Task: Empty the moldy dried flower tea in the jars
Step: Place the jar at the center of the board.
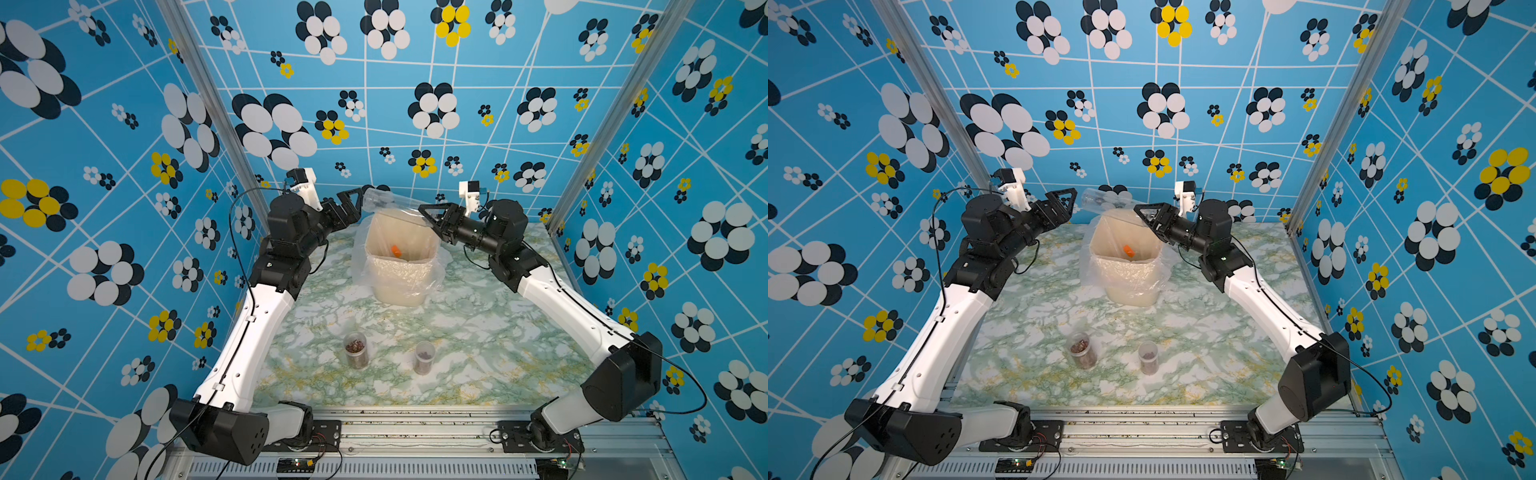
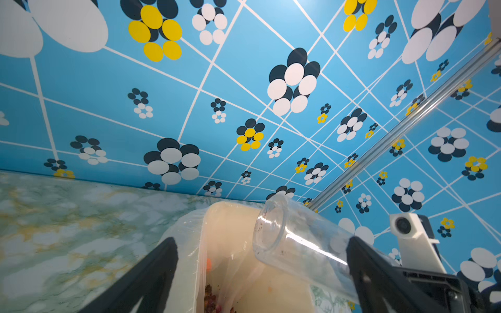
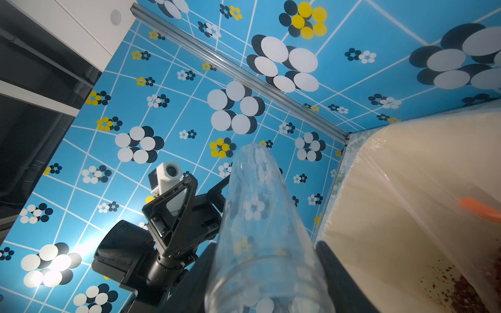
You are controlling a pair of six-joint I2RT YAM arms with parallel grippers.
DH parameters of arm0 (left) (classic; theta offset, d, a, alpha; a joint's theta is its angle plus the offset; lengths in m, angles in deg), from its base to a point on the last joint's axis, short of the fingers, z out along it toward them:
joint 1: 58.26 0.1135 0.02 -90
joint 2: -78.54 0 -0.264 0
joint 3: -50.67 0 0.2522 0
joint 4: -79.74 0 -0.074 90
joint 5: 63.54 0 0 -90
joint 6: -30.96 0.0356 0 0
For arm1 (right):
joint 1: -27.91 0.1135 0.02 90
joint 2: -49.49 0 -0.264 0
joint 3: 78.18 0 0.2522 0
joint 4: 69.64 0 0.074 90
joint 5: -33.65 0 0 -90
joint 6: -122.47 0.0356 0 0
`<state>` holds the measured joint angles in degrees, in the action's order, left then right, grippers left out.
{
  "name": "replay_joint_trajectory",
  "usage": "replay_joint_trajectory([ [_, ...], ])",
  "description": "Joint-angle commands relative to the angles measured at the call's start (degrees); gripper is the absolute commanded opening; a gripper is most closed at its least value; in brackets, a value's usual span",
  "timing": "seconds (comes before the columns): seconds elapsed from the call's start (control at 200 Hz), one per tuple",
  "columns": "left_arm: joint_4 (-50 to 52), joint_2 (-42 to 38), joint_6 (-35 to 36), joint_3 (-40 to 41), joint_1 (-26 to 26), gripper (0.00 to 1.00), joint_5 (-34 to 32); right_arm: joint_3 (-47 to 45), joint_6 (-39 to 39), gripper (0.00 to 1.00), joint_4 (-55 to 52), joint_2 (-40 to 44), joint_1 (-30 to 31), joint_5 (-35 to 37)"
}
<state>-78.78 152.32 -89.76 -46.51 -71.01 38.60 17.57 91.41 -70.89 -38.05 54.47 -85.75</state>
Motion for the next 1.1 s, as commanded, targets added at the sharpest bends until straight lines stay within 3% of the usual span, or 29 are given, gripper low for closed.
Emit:
replay_joint_trajectory([
  [0.0, 4.53, -1.75, 12.71, 0.81, -1.43, 1.0, -0.7, -0.07, -6.86, 0.24, -7.26, 3.74, -1.46, 2.43],
  [0.3, 7.79, -3.46, 17.52, 6.7, -2.11, 1.0, 4.07, 4.57, -22.48, 0.21, -28.99, 9.77, -3.88, 10.09],
  [0.62, 9.54, -3.59, 18.0, 9.49, -2.14, 0.99, 5.78, 17.38, -38.23, 0.17, -53.65, 10.26, -4.13, 24.53],
  [0.8, 7.45, -3.96, 16.83, 11.56, -2.11, 0.99, 6.61, 25.67, -42.51, 0.17, -65.65, 5.66, -4.13, 31.27],
  [1.094, 10.35, -3.69, 19.02, 11.9, -2.44, 0.99, 8.82, 40.86, -48.2, 0.17, -84.5, -9.18, -4.51, 39.82],
])
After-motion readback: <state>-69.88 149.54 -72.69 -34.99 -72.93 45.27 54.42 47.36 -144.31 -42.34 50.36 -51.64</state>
